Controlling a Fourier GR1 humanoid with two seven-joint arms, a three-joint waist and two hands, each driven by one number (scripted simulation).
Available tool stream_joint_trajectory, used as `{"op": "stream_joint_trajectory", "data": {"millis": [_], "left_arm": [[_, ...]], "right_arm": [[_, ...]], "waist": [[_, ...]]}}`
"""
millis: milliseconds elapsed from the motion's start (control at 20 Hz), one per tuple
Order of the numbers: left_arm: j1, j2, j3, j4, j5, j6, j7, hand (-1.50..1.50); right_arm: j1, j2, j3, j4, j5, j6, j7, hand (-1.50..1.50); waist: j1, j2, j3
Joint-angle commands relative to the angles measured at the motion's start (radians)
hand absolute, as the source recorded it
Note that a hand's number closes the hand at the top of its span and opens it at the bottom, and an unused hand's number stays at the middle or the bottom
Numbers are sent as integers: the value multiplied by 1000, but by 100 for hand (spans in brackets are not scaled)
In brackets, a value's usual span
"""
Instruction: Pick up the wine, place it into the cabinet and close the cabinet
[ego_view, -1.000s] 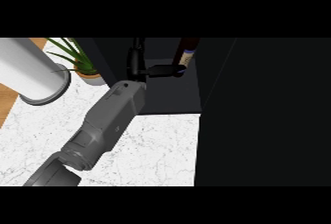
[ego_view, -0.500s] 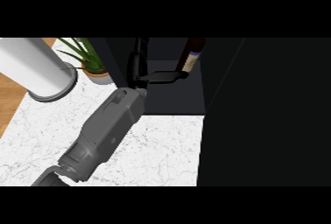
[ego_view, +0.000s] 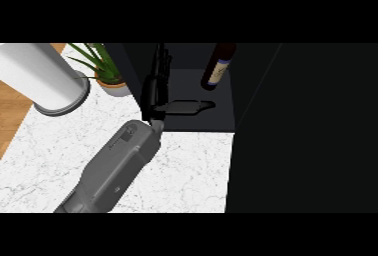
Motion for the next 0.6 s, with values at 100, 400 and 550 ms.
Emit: {"op": "stream_joint_trajectory", "data": {"millis": [100, 400, 550], "left_arm": [[257, -2, -105, -306, -41, 65, 16, -150], [434, 63, -191, -565, -84, 119, 75, -150], [510, 98, -218, -673, -115, 140, 91, -150]], "right_arm": [[2, -7, 8, -167, -11, -30, 87, -150], [41, -44, -13, -223, -24, -17, 76, -150], [-22, -39, -1, -208, -14, -28, 125, -150]], "waist": [[7, 2, 0], [-10, 4, 1], [-10, 10, 0]]}}
